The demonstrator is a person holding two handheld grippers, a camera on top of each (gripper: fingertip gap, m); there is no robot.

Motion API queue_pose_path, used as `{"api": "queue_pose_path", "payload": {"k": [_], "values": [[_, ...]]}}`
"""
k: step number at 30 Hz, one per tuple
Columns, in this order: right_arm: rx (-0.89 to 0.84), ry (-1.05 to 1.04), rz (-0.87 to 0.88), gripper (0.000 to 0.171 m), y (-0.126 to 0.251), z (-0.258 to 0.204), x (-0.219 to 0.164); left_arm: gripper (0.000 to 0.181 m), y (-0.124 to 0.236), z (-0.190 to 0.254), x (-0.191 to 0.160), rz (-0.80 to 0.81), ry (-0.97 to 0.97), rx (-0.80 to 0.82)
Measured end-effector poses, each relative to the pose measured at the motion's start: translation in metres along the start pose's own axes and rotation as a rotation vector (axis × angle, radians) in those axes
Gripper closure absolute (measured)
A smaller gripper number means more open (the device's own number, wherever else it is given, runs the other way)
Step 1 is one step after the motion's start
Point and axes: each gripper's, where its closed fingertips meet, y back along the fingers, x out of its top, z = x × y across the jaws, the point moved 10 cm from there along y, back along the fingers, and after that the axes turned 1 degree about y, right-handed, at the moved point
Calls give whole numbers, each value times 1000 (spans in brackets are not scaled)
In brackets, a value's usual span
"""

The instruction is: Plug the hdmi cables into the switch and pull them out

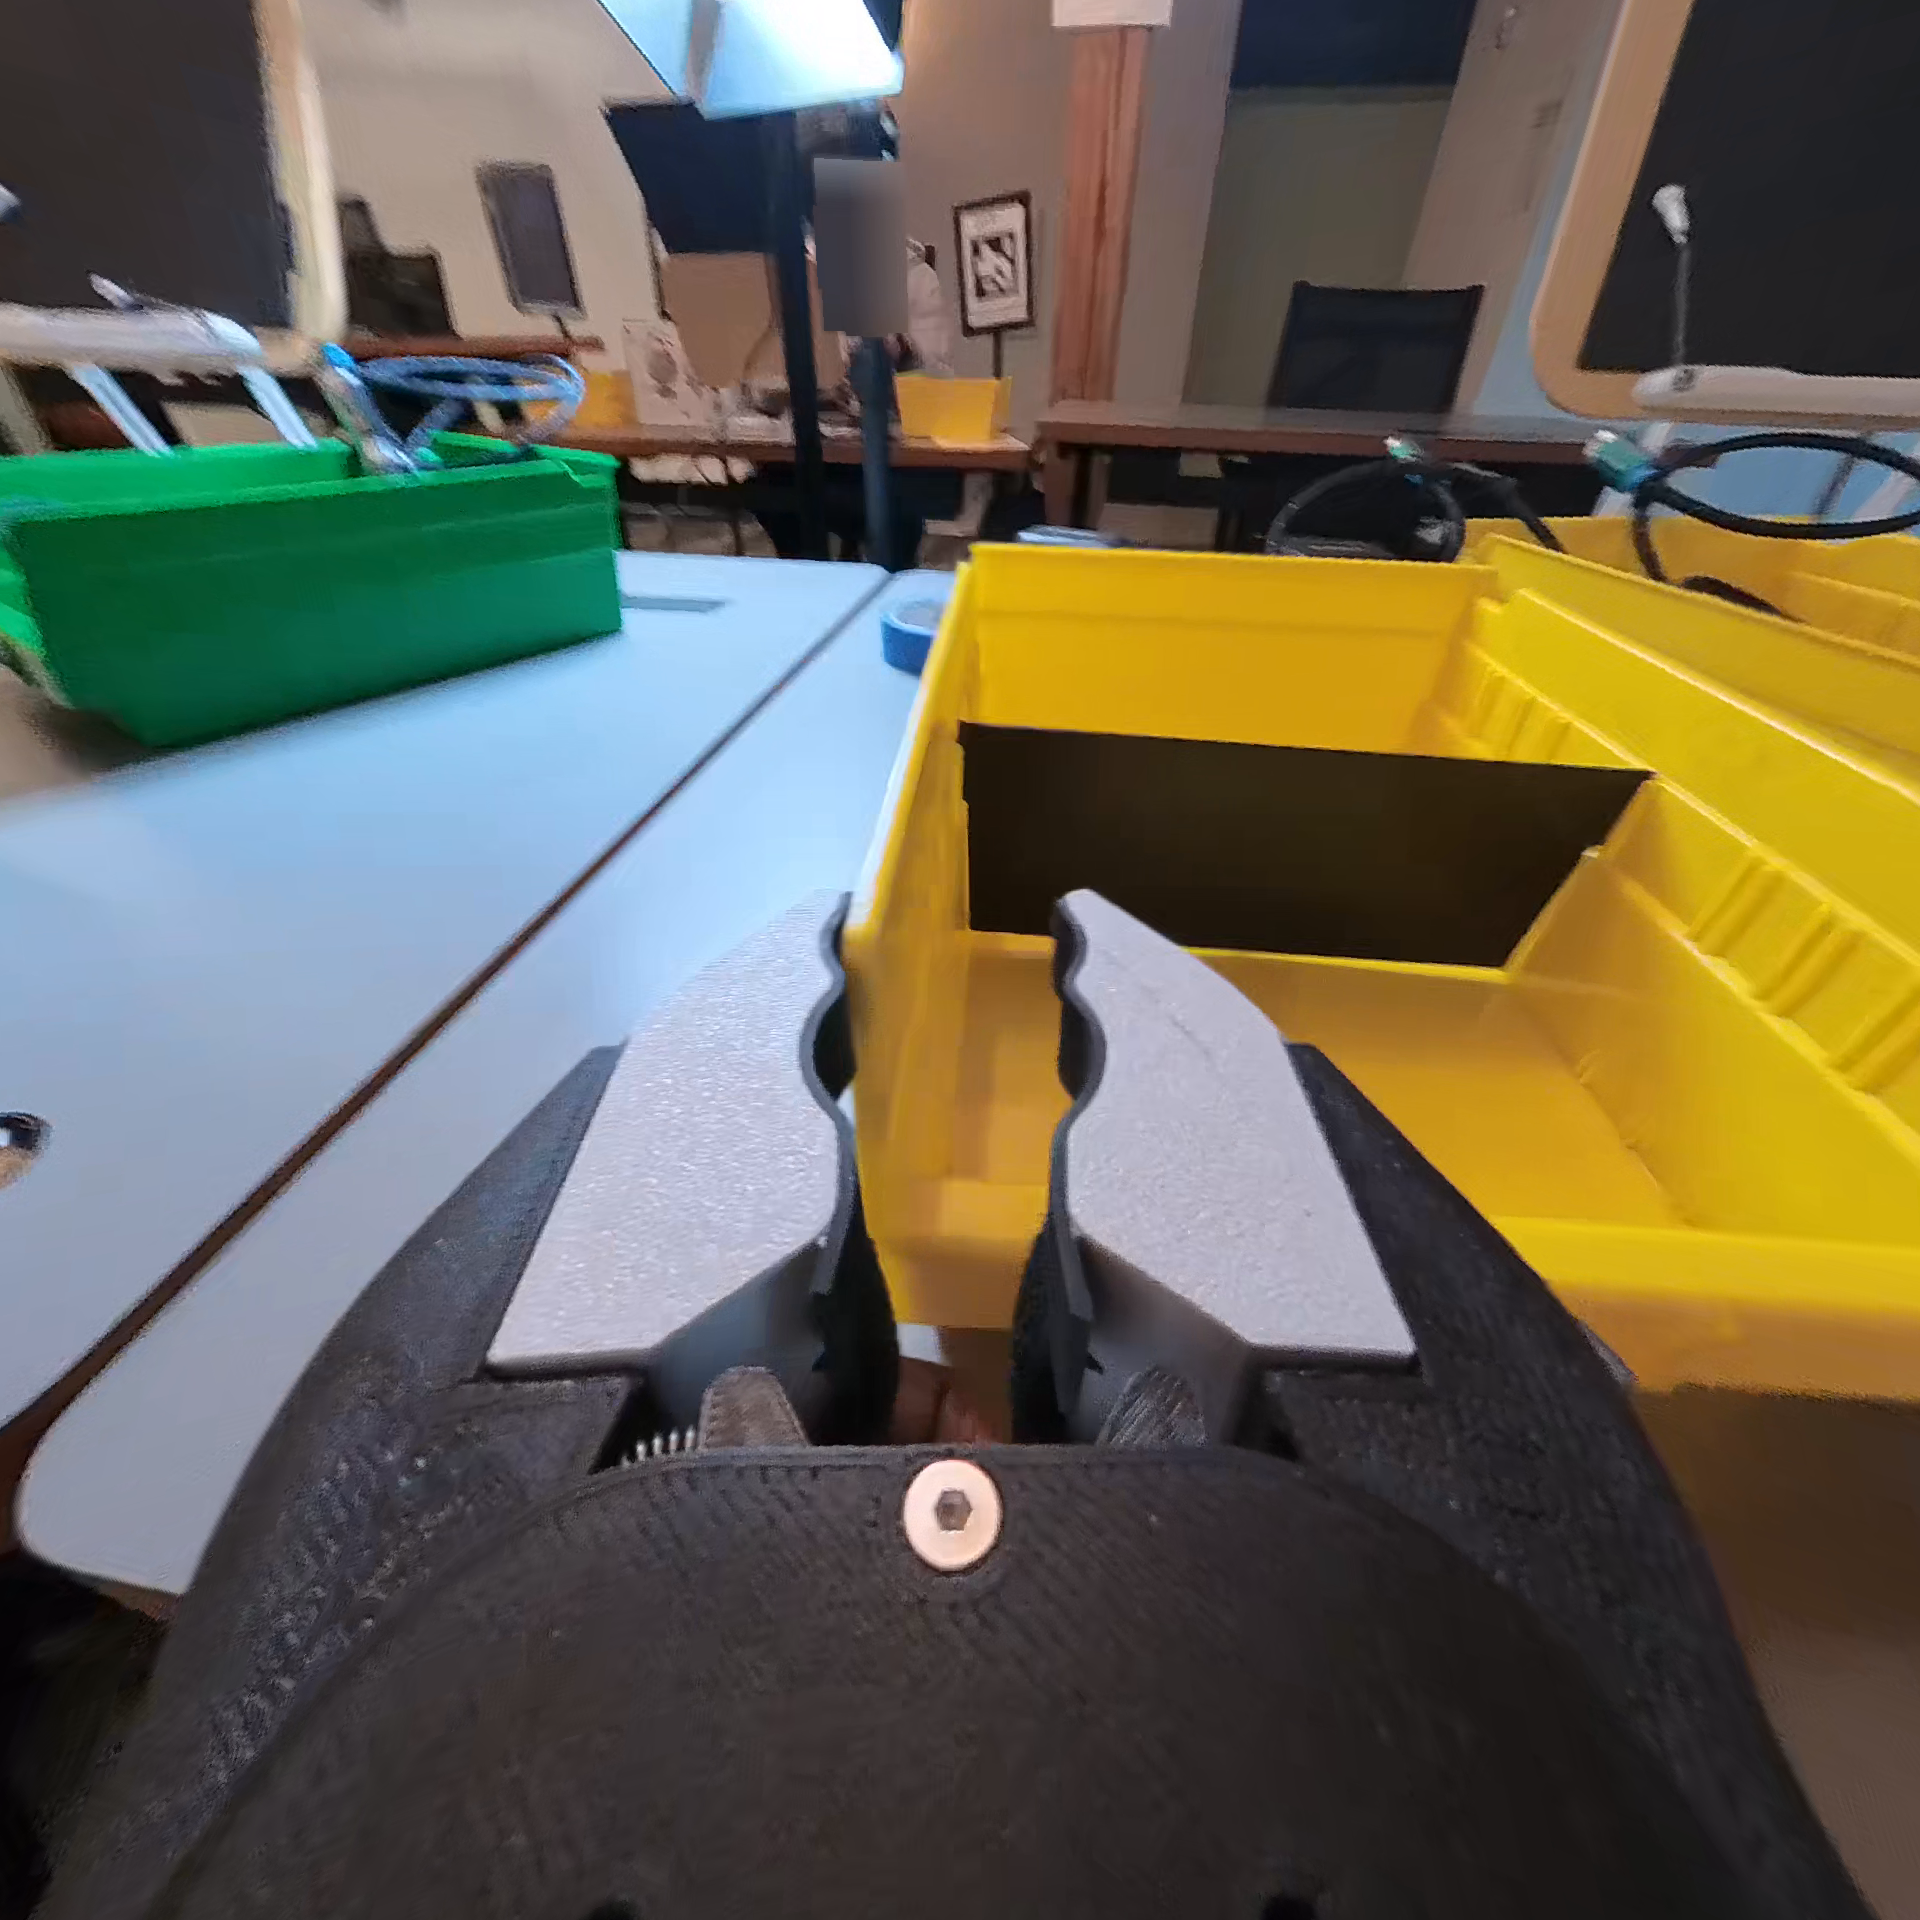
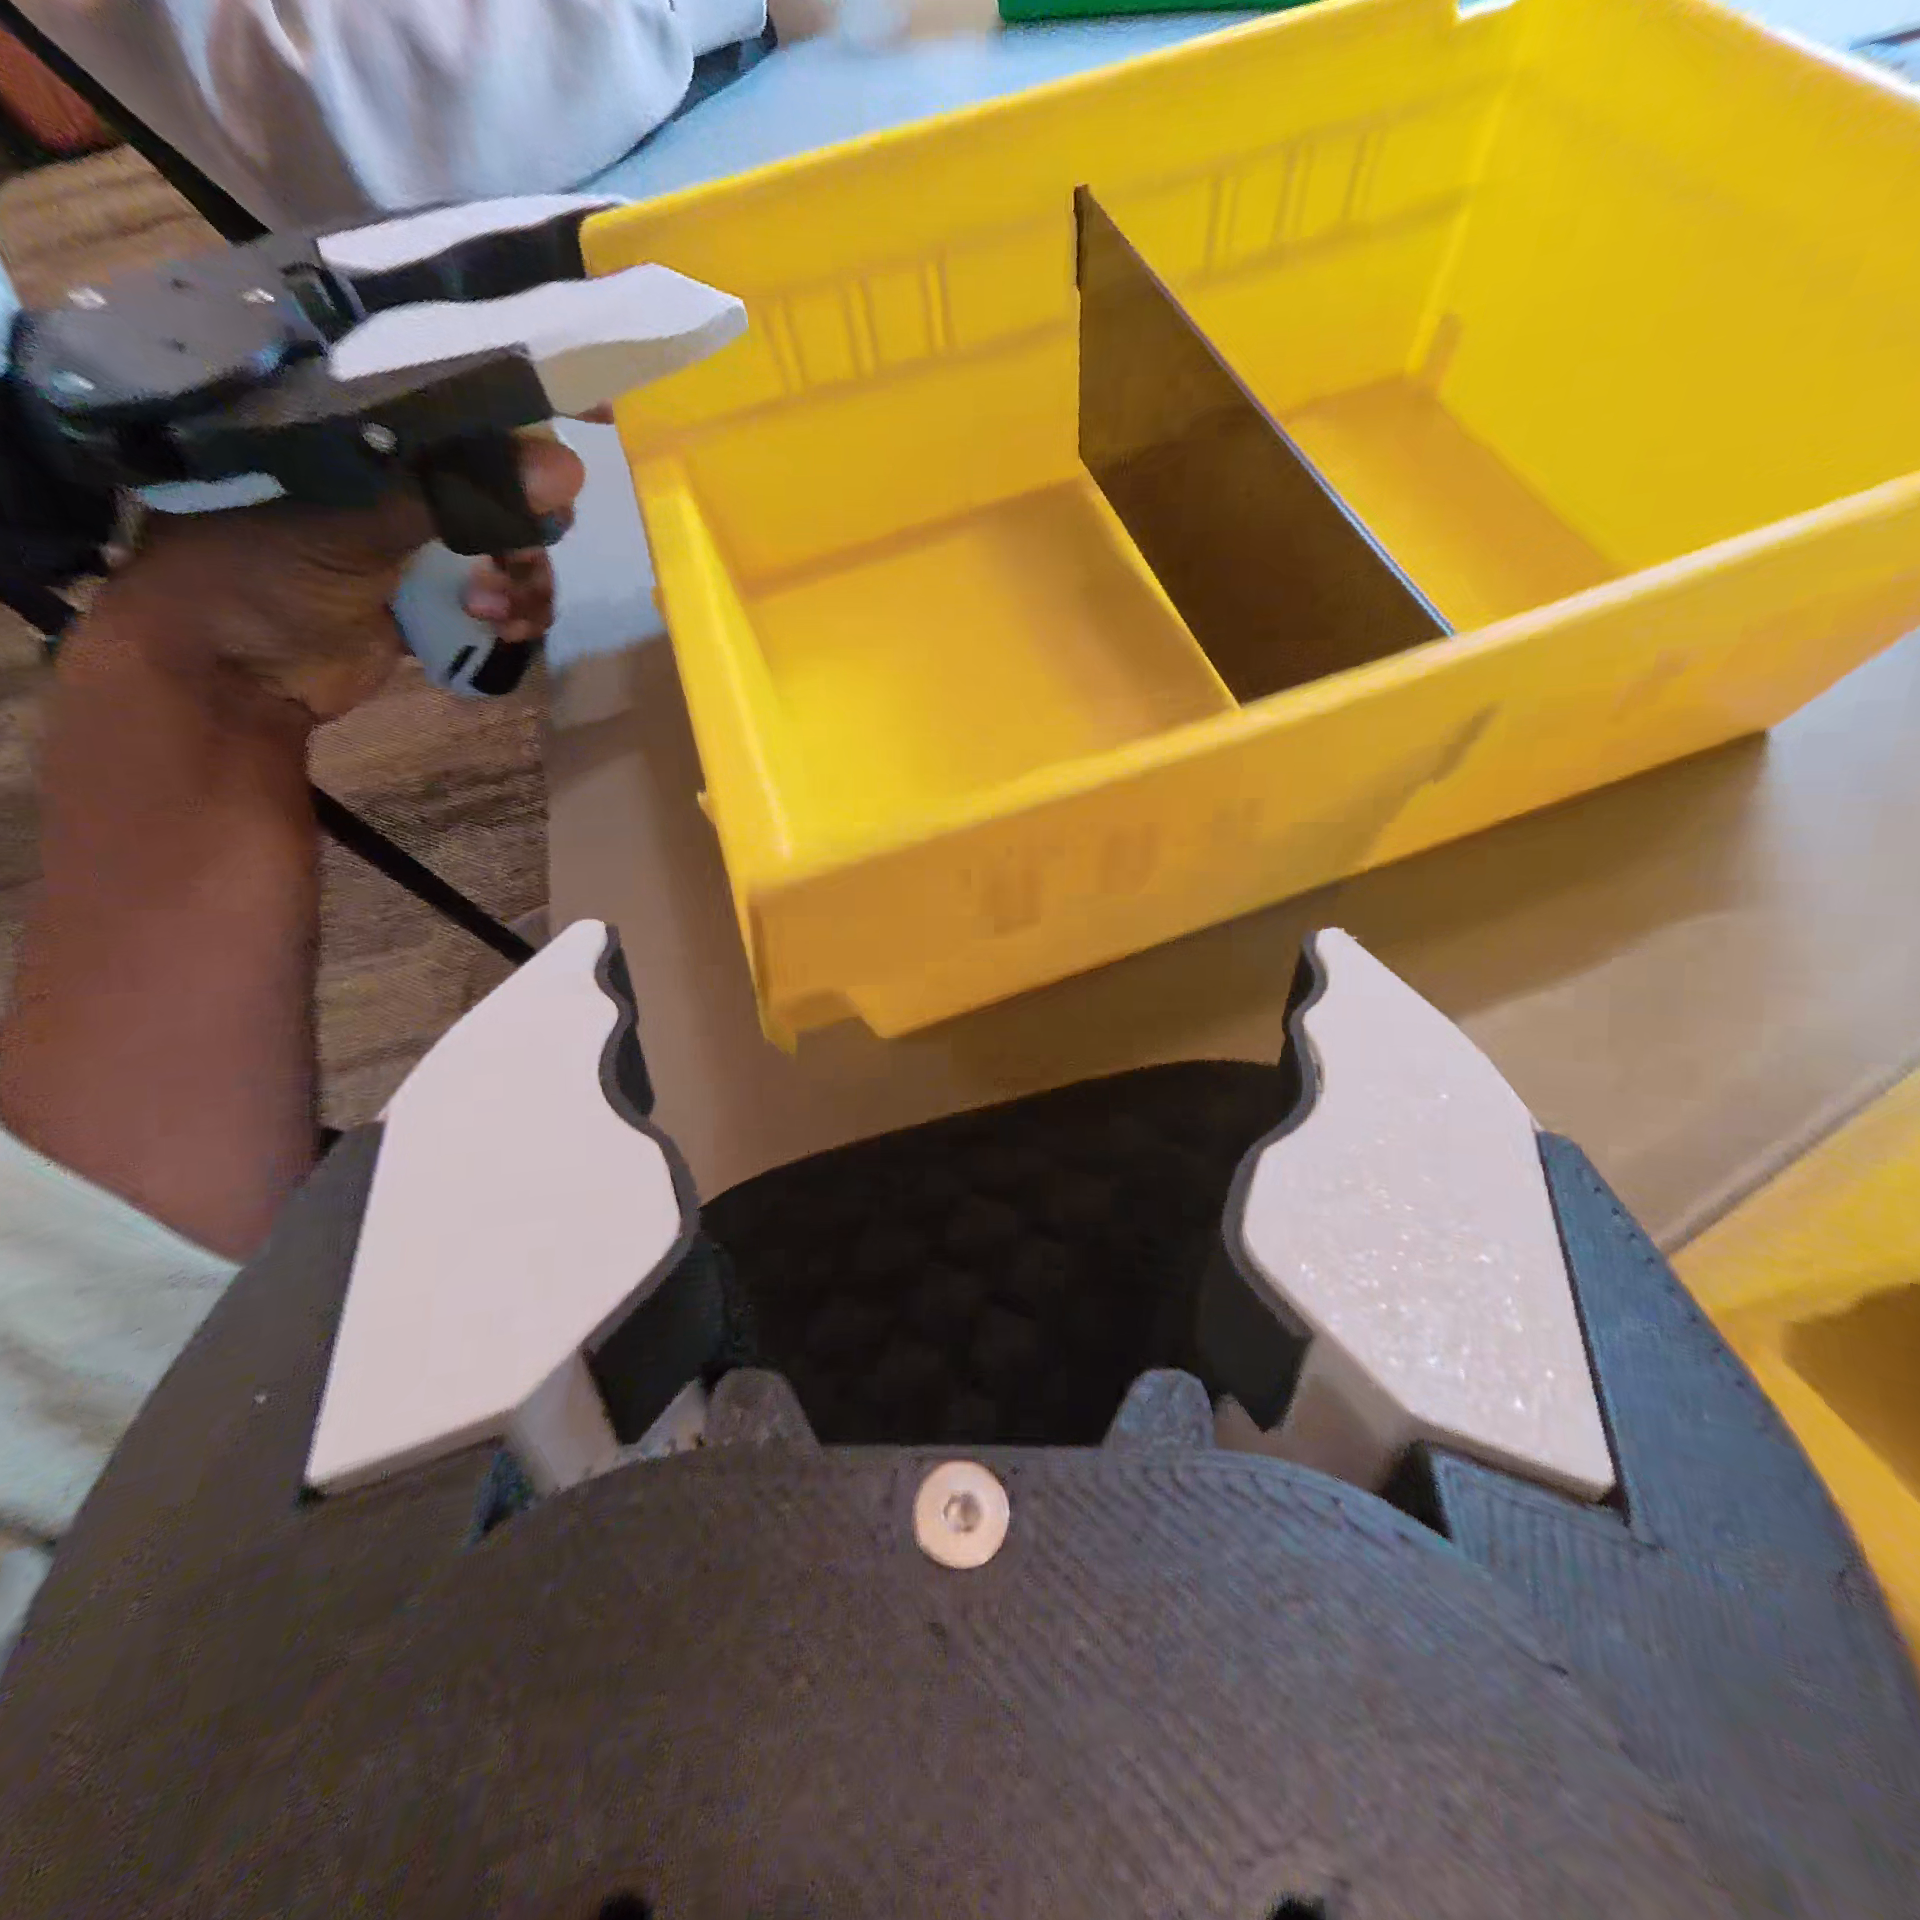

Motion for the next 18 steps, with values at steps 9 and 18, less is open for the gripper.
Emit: {"api": "queue_pose_path", "payload": {"k": [9, 18], "values": [[-148, 78, 32, 77, -18, 15, -5, 142, 20, 3, 15, -93, 44, -99], [-227, 199, -32, 100, -24, 9, 0, 177, -9, 9, -6, -138, -136, -11]]}}
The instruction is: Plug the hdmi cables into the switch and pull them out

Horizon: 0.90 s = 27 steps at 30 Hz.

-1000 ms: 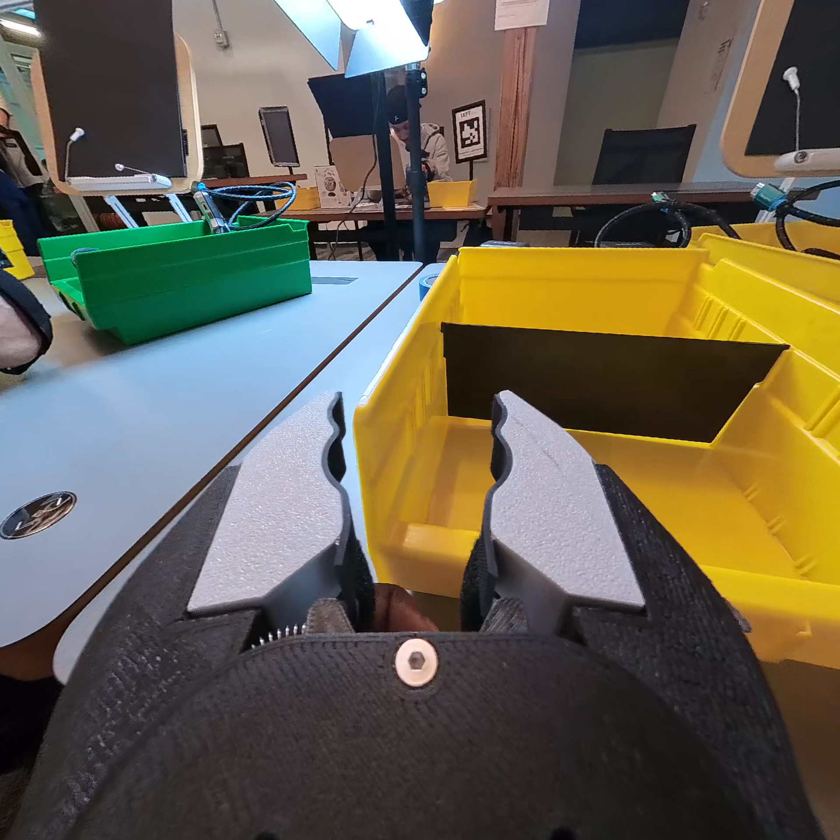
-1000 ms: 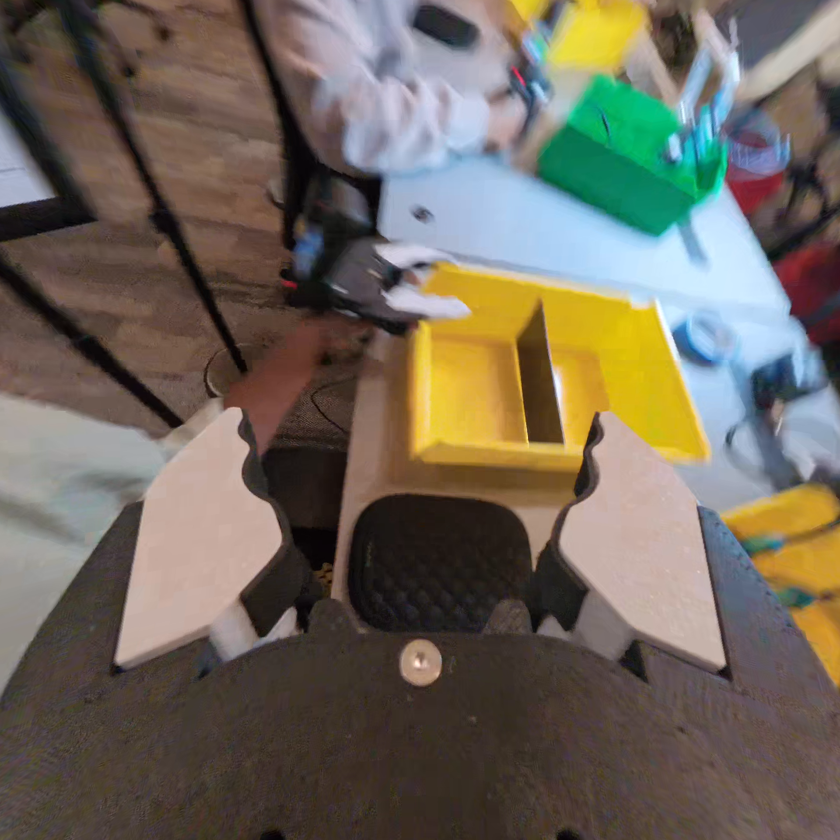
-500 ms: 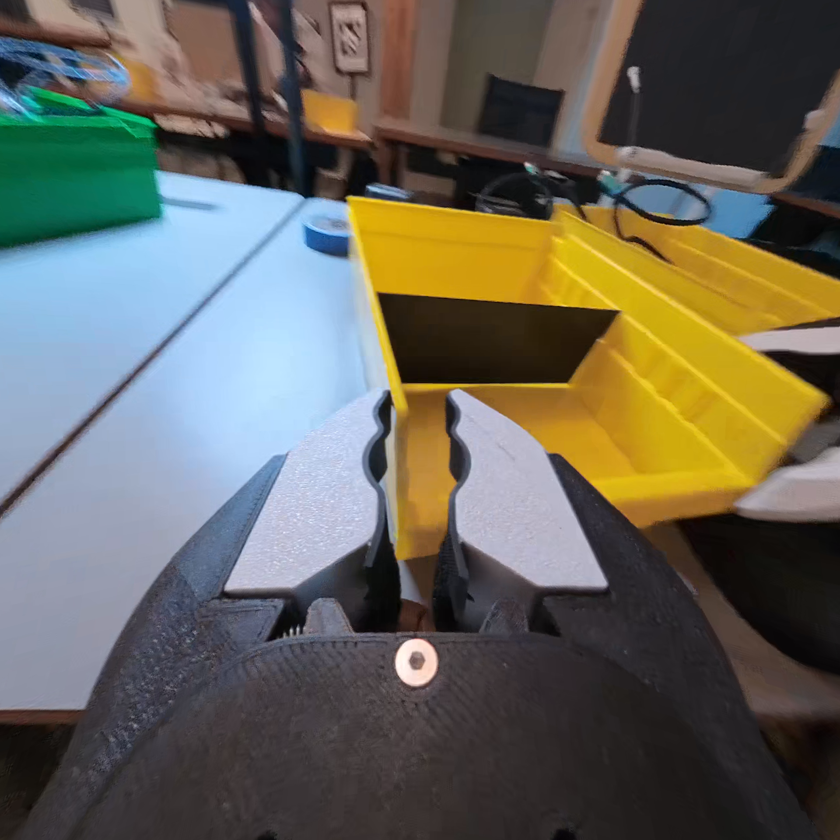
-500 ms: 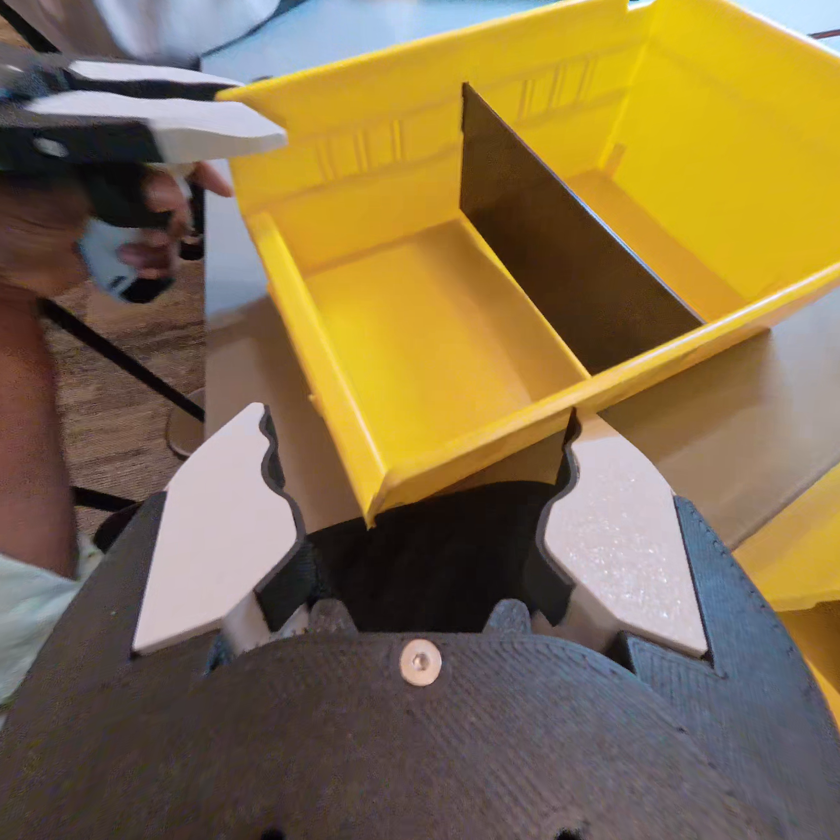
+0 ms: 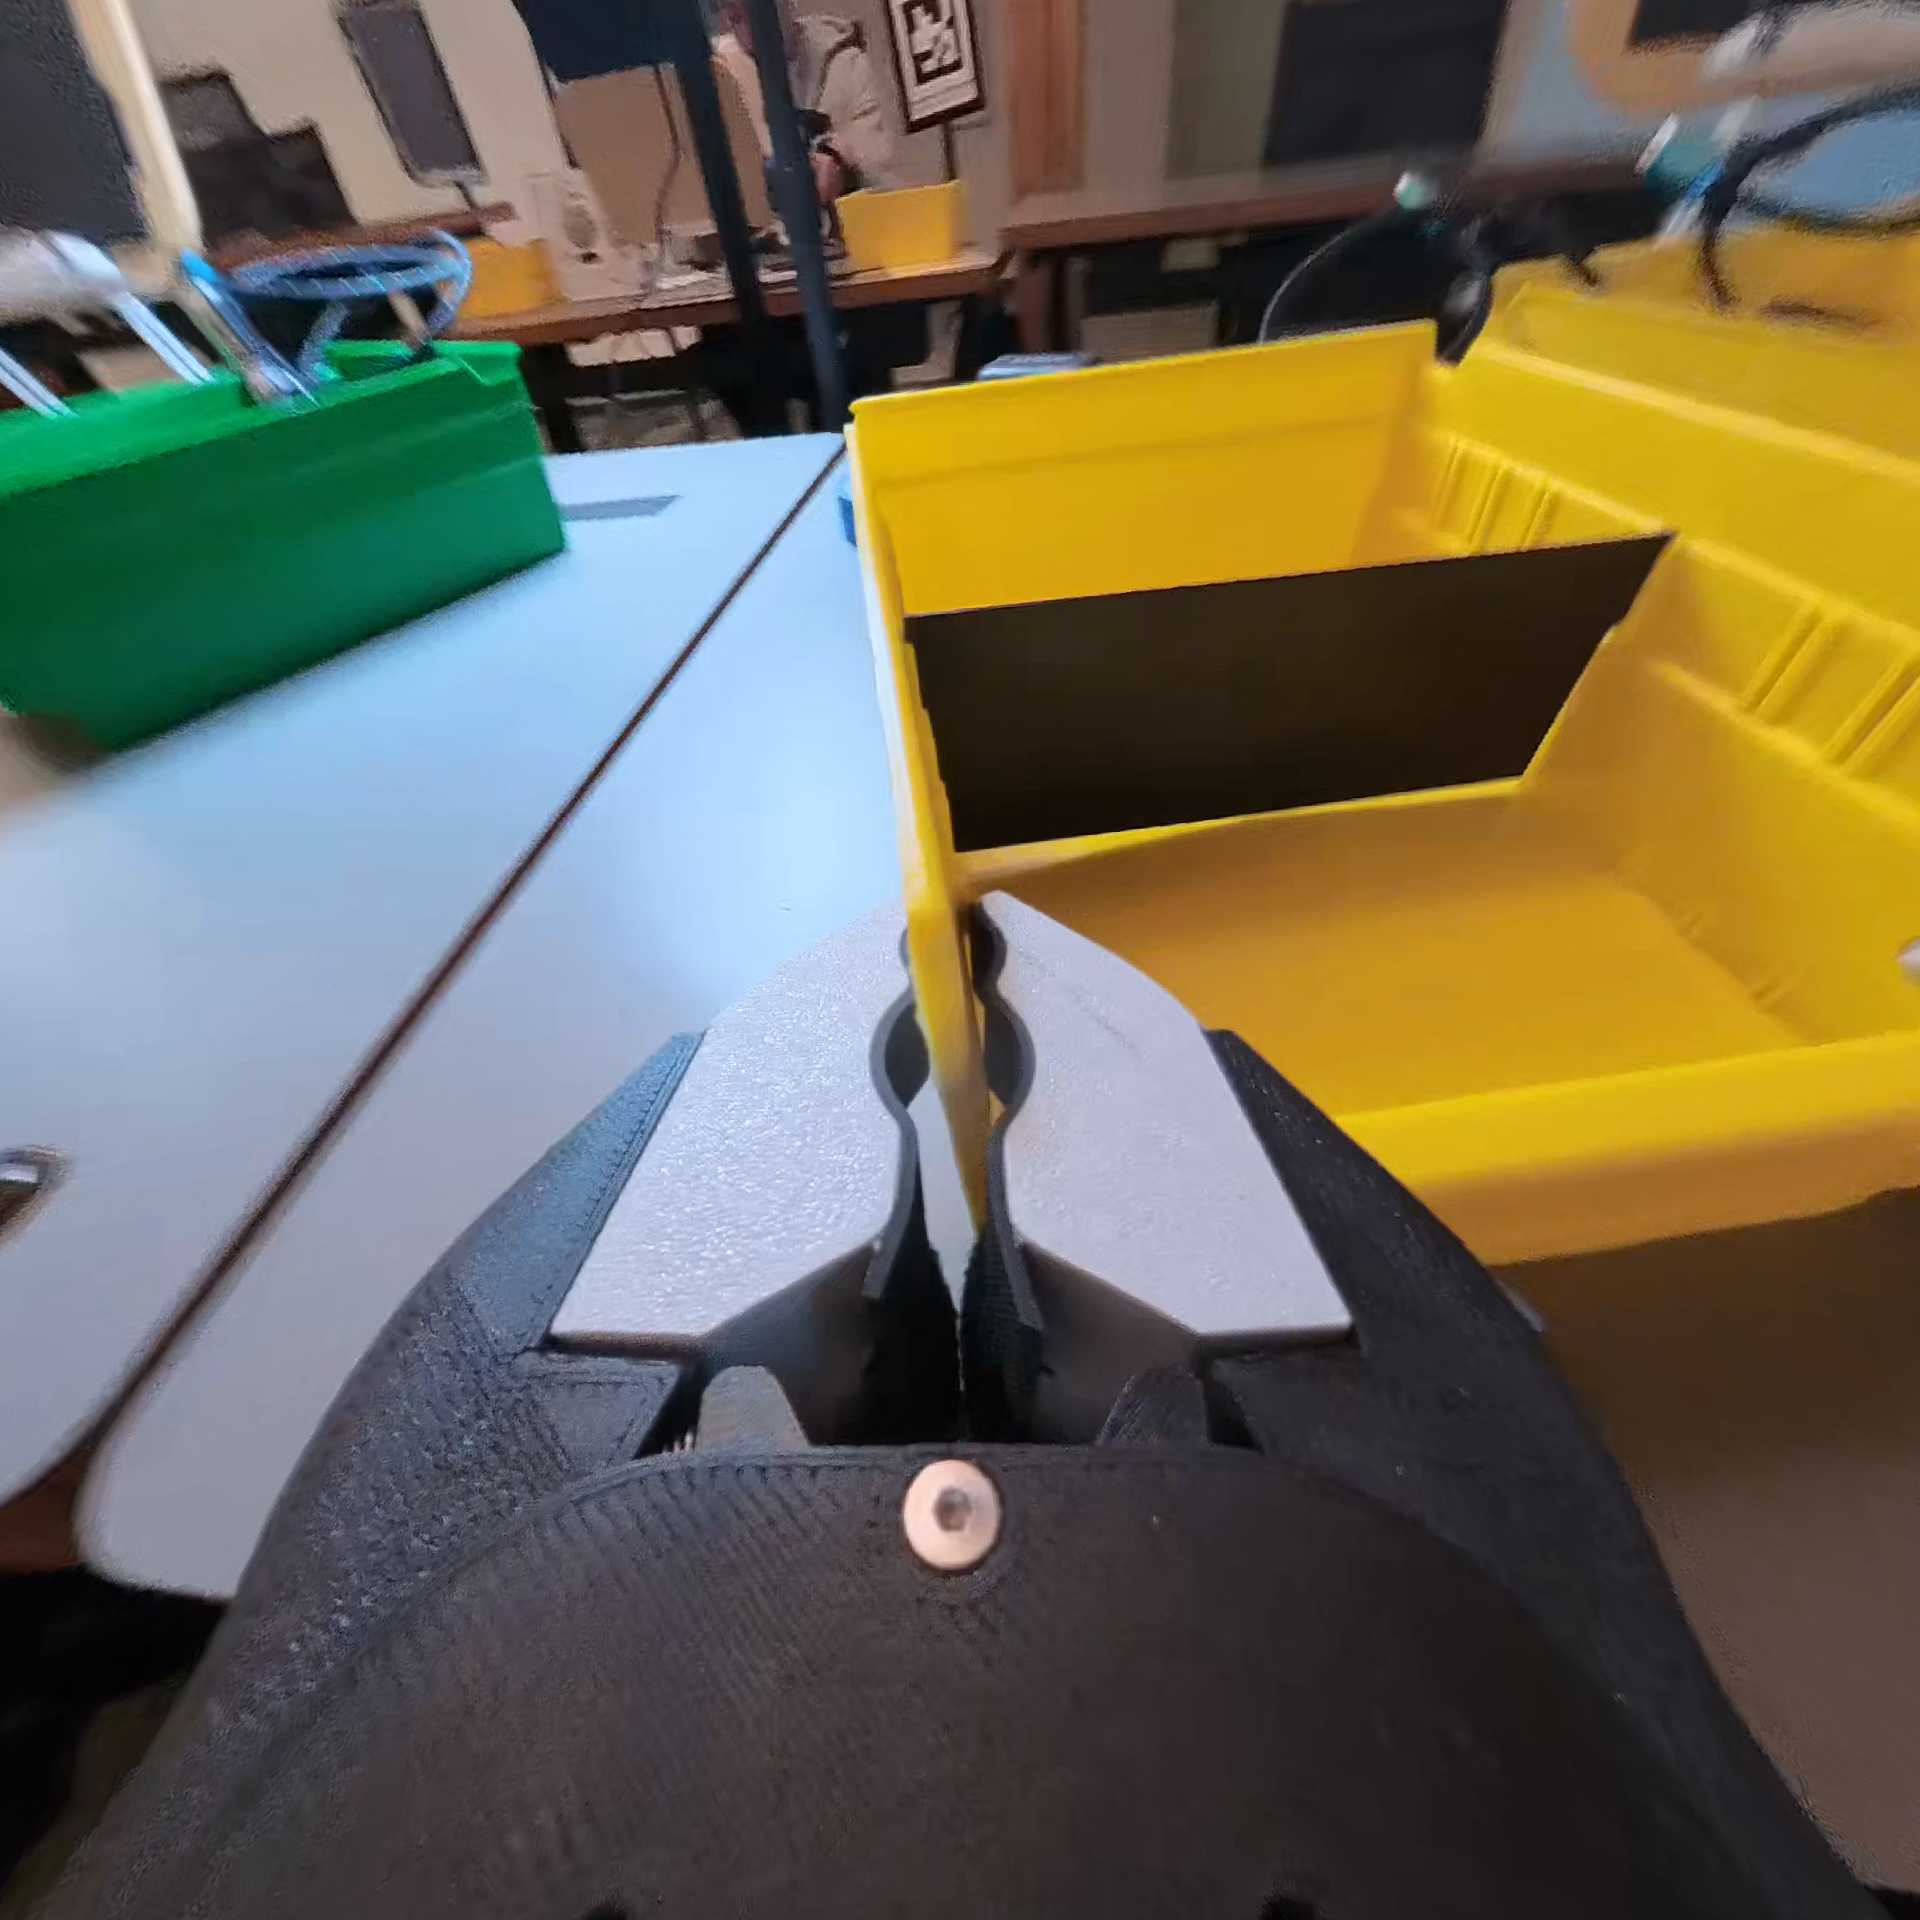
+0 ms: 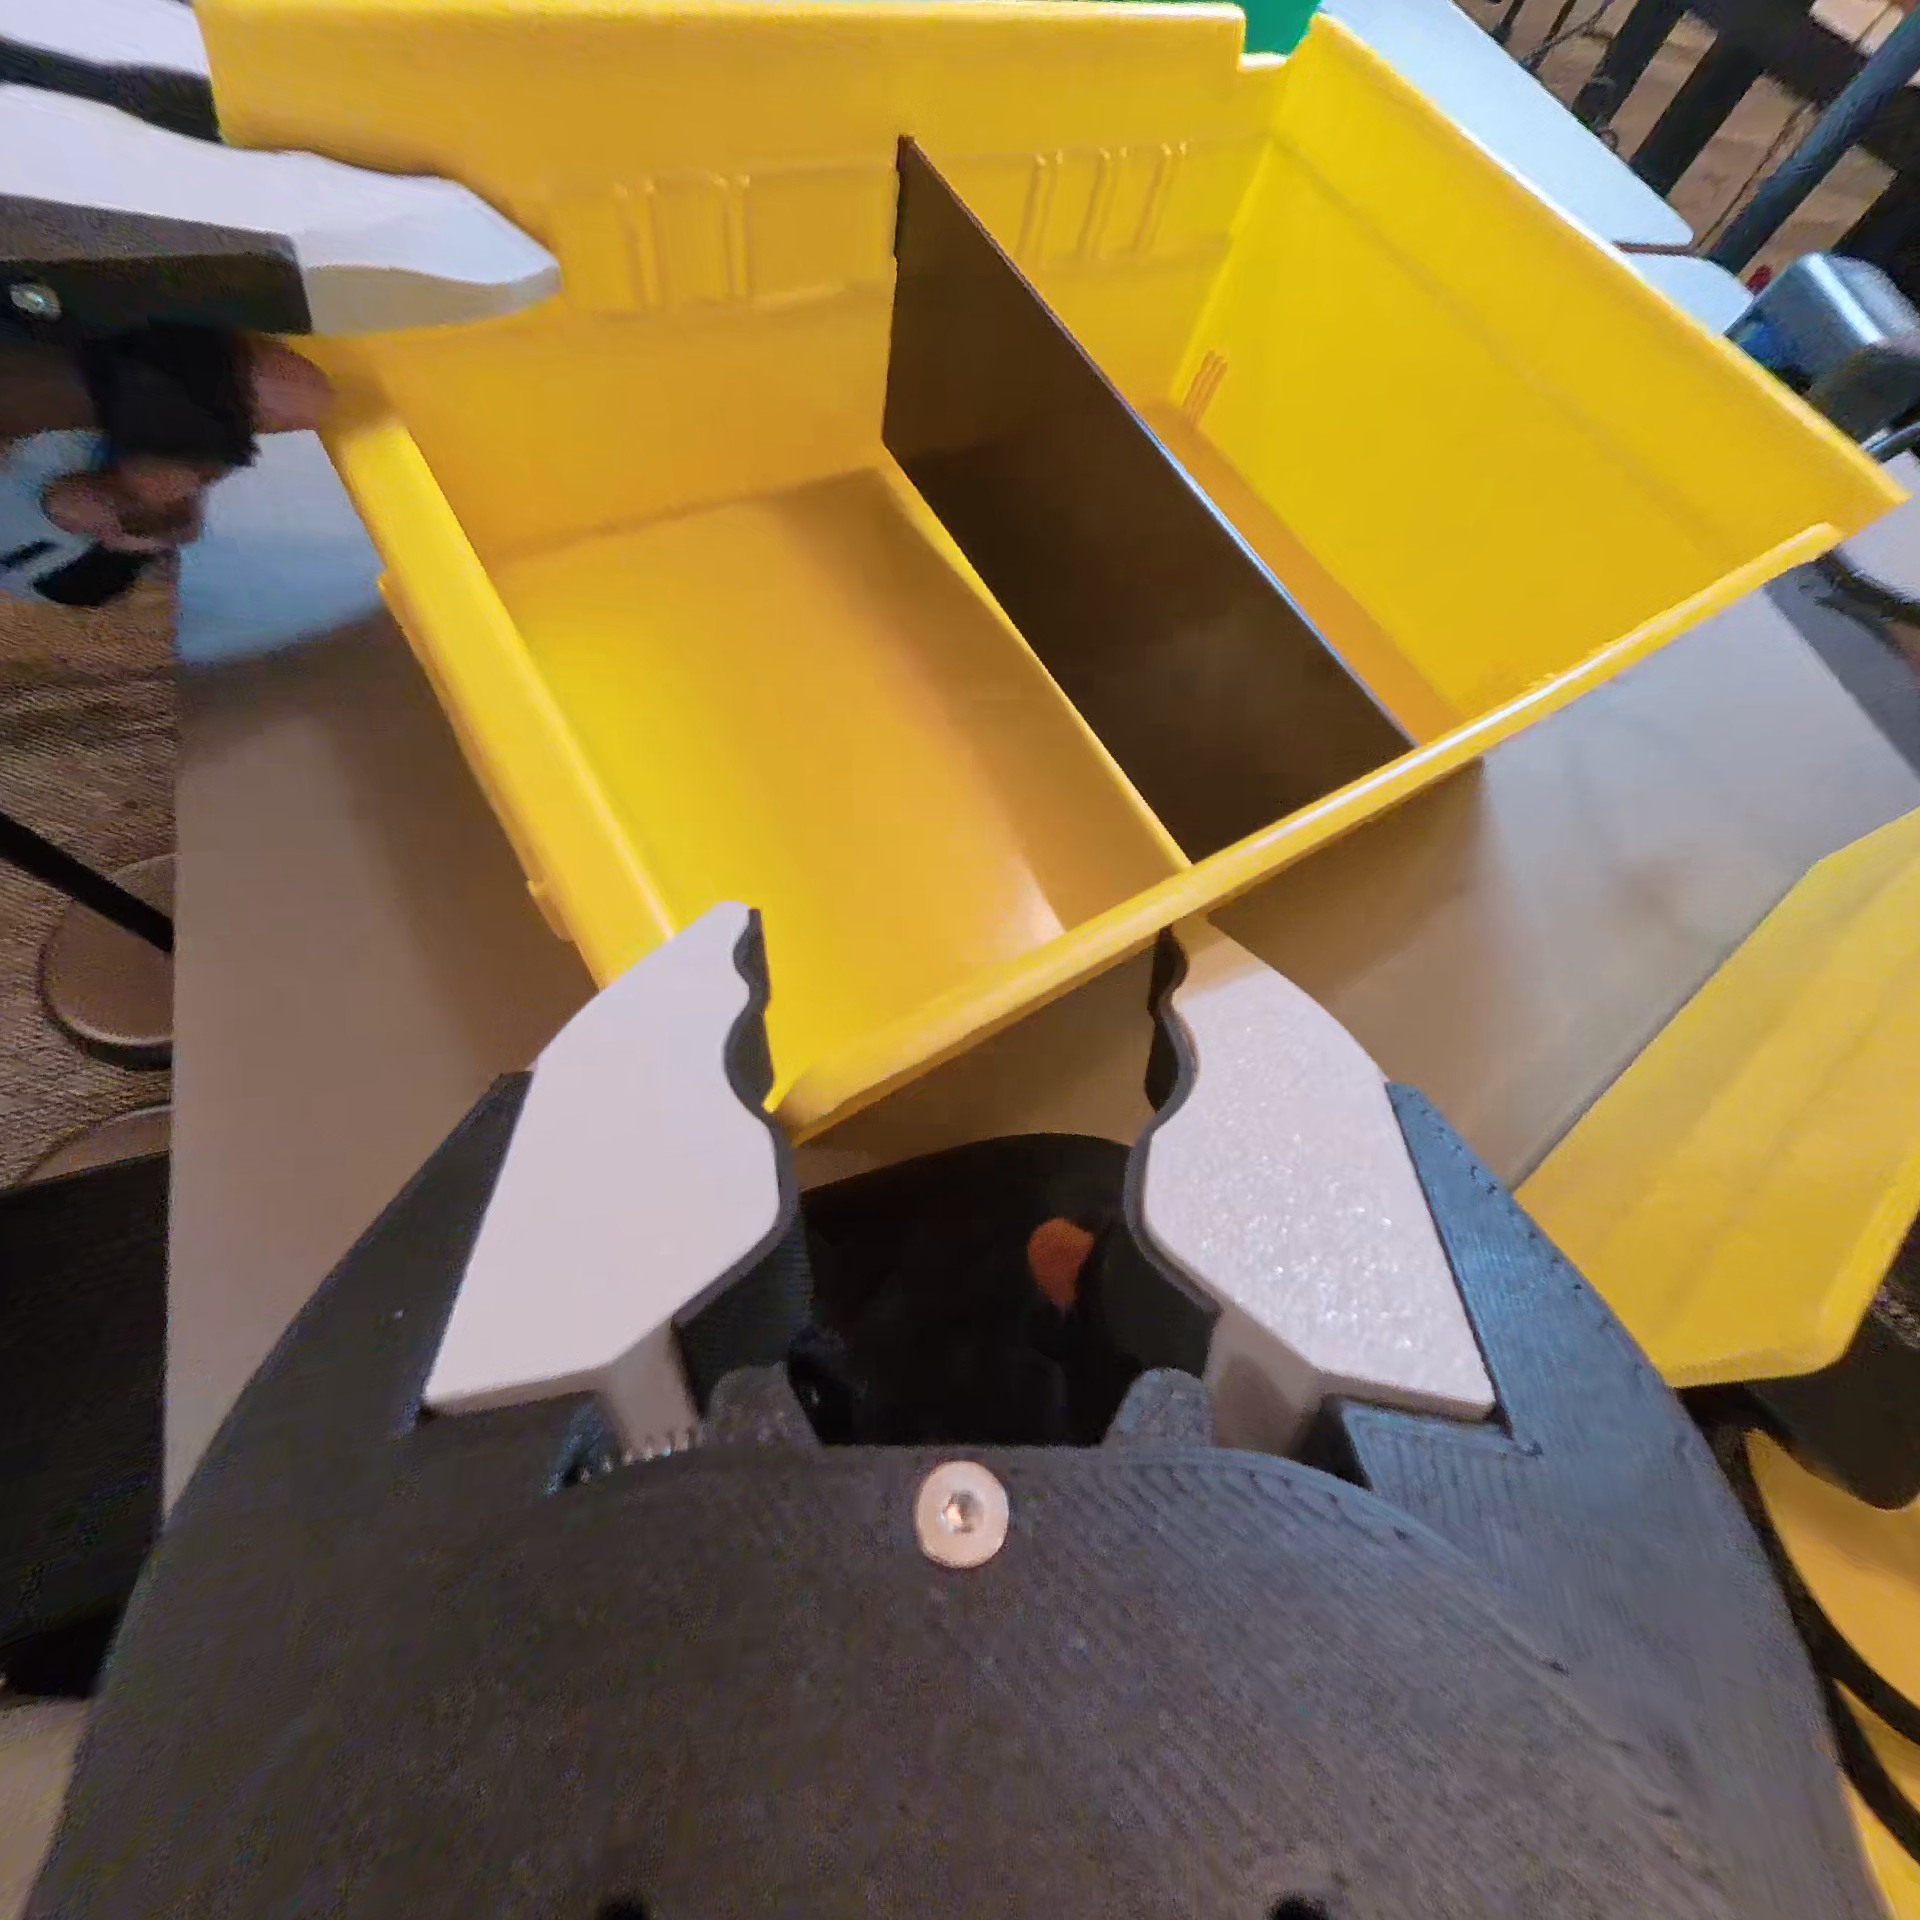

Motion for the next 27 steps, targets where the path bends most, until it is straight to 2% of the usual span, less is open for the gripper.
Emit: {"api": "queue_pose_path", "payload": {"k": [2, 6, 9, 12, 17, 22, 27], "values": [[-47, 34, 14, 113, 2, 4, 1, 177, 8, 5, 13, 23, -71, 38], [-169, 123, 128, 123, 26, 9, 15, 177, 28, 21, 45, 208, -102, 127], [-316, 222, 243, 128, 66, 17, 30, 177, 41, 45, 72, 427, -48, 151], [-468, 290, 307, 132, 119, 30, 28, 176, 46, 85, 95, 603, -26, 91], [-692, 265, 298, 138, 218, 58, -17, 171, 36, 181, 123, 699, -56, -129], [-944, 141, 221, 148, 304, 83, -80, 169, 14, 291, 138, 639, -29, -356], [-1134, -24, 88, 152, 366, 111, -154, 170, -16, 399, 150, 553, -76, -534]]}}
